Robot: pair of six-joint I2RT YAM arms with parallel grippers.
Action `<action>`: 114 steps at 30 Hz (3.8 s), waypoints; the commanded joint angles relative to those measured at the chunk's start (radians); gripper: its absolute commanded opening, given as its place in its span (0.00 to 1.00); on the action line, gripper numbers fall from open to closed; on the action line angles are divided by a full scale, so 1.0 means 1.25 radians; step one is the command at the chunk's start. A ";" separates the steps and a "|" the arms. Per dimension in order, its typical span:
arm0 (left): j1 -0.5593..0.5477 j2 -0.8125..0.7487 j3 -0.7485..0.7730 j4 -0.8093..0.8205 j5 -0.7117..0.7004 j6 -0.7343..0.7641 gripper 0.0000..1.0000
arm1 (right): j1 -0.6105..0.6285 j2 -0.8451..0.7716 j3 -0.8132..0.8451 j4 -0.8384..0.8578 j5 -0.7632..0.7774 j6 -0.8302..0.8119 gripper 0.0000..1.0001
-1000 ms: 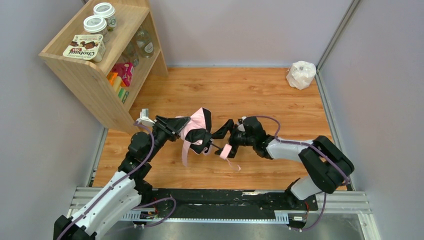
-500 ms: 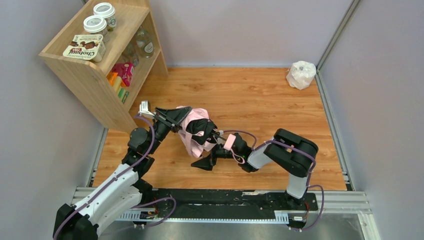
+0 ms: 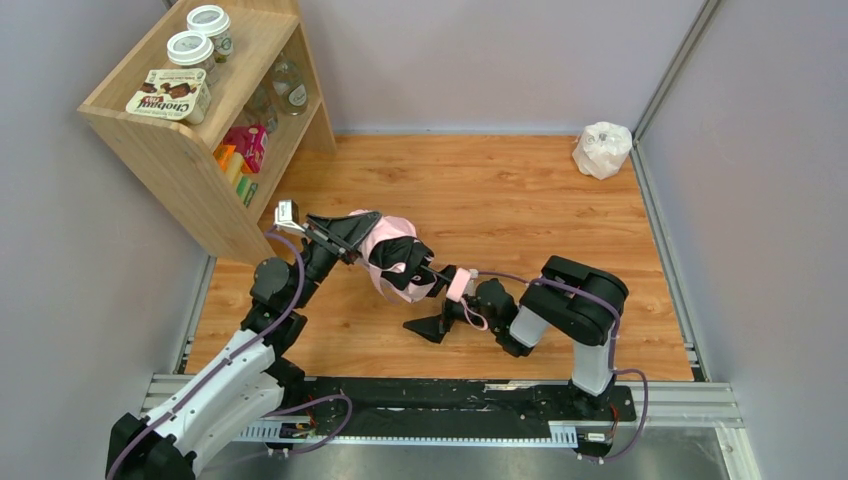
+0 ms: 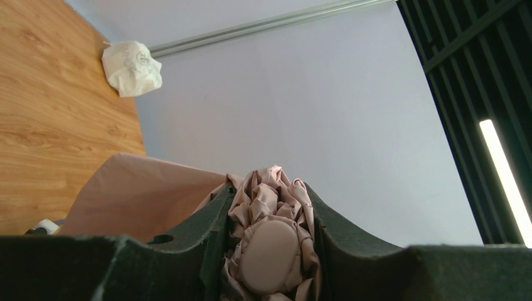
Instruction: Put away the umbrella
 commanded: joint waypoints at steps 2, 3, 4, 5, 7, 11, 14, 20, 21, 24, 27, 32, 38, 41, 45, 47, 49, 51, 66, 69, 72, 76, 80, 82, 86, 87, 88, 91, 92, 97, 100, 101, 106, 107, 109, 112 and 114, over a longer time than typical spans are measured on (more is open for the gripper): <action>0.002 -0.011 0.062 0.070 0.003 -0.014 0.00 | -0.005 -0.029 -0.052 0.050 0.014 0.097 1.00; 0.003 -0.009 0.067 0.070 0.003 -0.014 0.00 | 0.010 -0.022 -0.050 0.060 0.017 0.107 1.00; 0.002 -0.006 0.070 0.071 0.004 -0.010 0.00 | 0.023 -0.016 -0.043 0.077 0.018 0.117 0.98; 0.003 -0.004 0.072 0.071 0.006 -0.013 0.00 | 0.033 -0.008 -0.031 0.100 0.023 0.131 0.94; 0.002 0.002 0.075 0.077 0.011 -0.016 0.00 | 0.047 0.000 -0.005 0.112 0.024 0.150 0.91; 0.002 -0.005 0.073 0.078 0.011 -0.018 0.00 | 0.058 -0.023 0.006 0.119 0.051 0.154 0.88; 0.001 -0.006 0.068 0.076 0.011 -0.018 0.00 | 0.059 -0.057 0.017 0.082 0.072 0.140 0.88; 0.000 -0.013 0.043 0.094 0.003 -0.040 0.00 | 0.081 -0.066 0.084 0.060 0.077 0.198 0.89; -0.003 -0.020 0.038 0.096 0.003 -0.038 0.00 | 0.083 -0.068 0.096 0.054 0.079 0.206 0.89; -0.002 -0.033 0.030 0.096 -0.001 -0.042 0.00 | 0.088 -0.073 0.139 0.033 0.063 0.239 0.87; -0.003 -0.047 0.016 0.097 -0.006 -0.048 0.00 | 0.090 -0.090 0.141 0.028 0.078 0.253 0.84; -0.005 -0.054 0.005 0.096 -0.010 -0.052 0.00 | 0.091 -0.126 0.154 -0.035 0.090 0.241 0.84; -0.007 -0.049 0.012 0.109 -0.011 -0.062 0.00 | 0.088 -0.151 0.161 -0.132 0.056 0.176 0.82; -0.005 -0.049 0.008 0.110 -0.016 -0.073 0.00 | 0.088 -0.189 0.154 -0.199 0.062 0.118 0.89; -0.005 -0.054 0.003 0.110 -0.018 -0.072 0.00 | 0.075 -0.240 0.116 -0.230 0.093 0.081 0.92; -0.005 -0.053 0.000 0.109 -0.019 -0.070 0.00 | 0.066 -0.260 0.118 -0.241 0.088 0.064 0.92; -0.005 -0.050 -0.006 0.108 -0.022 -0.074 0.00 | 0.065 -0.287 0.146 -0.311 0.063 0.034 0.93; -0.005 -0.050 -0.013 0.111 -0.023 -0.077 0.00 | 0.065 -0.304 0.161 -0.344 0.051 0.004 0.95; -0.018 -0.031 0.011 0.131 -0.025 -0.084 0.00 | 0.082 -0.224 0.221 -0.302 0.036 0.032 0.82; -0.020 -0.029 0.011 0.132 -0.023 -0.086 0.00 | 0.090 -0.202 0.224 -0.288 0.037 0.040 0.85; -0.021 -0.028 0.011 0.135 -0.025 -0.090 0.00 | 0.095 -0.186 0.222 -0.253 0.057 0.051 0.76; -0.023 -0.028 0.013 0.145 -0.028 -0.095 0.00 | 0.097 -0.151 0.251 -0.234 0.062 0.056 0.67; -0.027 -0.028 0.011 0.143 -0.028 -0.112 0.00 | 0.101 -0.097 0.268 -0.164 0.072 0.062 0.51; -0.035 -0.029 0.003 0.146 -0.029 -0.135 0.00 | 0.102 -0.070 0.254 -0.084 0.100 0.048 0.14; -0.036 -0.045 -0.011 0.131 -0.016 -0.199 0.00 | 0.068 -0.017 0.155 0.052 0.169 0.008 0.00; -0.038 -0.047 -0.011 0.124 -0.001 -0.220 0.00 | 0.044 -0.002 0.132 0.090 0.171 -0.025 0.00; -0.040 -0.051 -0.008 0.095 0.009 -0.229 0.00 | 0.019 0.006 0.111 0.111 0.165 -0.050 0.00; -0.042 -0.076 -0.006 -0.011 0.066 -0.256 0.00 | -0.048 0.015 0.097 0.165 0.128 -0.143 0.00; -0.048 -0.094 -0.008 -0.074 0.071 -0.254 0.00 | -0.066 0.010 0.102 0.168 0.109 -0.177 0.00; -0.062 -0.164 -0.054 -0.201 0.092 -0.245 0.00 | -0.145 -0.046 0.117 0.170 0.054 -0.278 0.00; -0.062 -0.207 -0.042 -0.440 0.127 -0.202 0.00 | -0.191 -0.106 0.118 0.168 0.013 -0.330 0.00; -0.062 -0.219 -0.042 -0.532 0.130 -0.194 0.00 | -0.200 -0.121 0.123 0.166 0.002 -0.342 0.00; -0.062 -0.210 -0.053 -0.702 0.119 -0.149 0.00 | -0.187 -0.193 0.161 0.081 -0.082 -0.449 0.00; -0.062 -0.200 -0.052 -0.737 0.111 -0.143 0.00 | -0.178 -0.201 0.170 0.074 -0.099 -0.466 0.00; -0.062 -0.182 -0.045 -0.785 0.080 -0.122 0.00 | -0.157 -0.224 0.177 0.053 -0.122 -0.496 0.00; -0.062 -0.127 -0.036 -0.824 0.038 -0.090 0.00 | -0.141 -0.281 0.177 -0.067 -0.153 -0.573 0.00; -0.062 -0.089 -0.030 -0.843 0.022 -0.080 0.00 | -0.140 -0.299 0.182 -0.129 -0.169 -0.606 0.00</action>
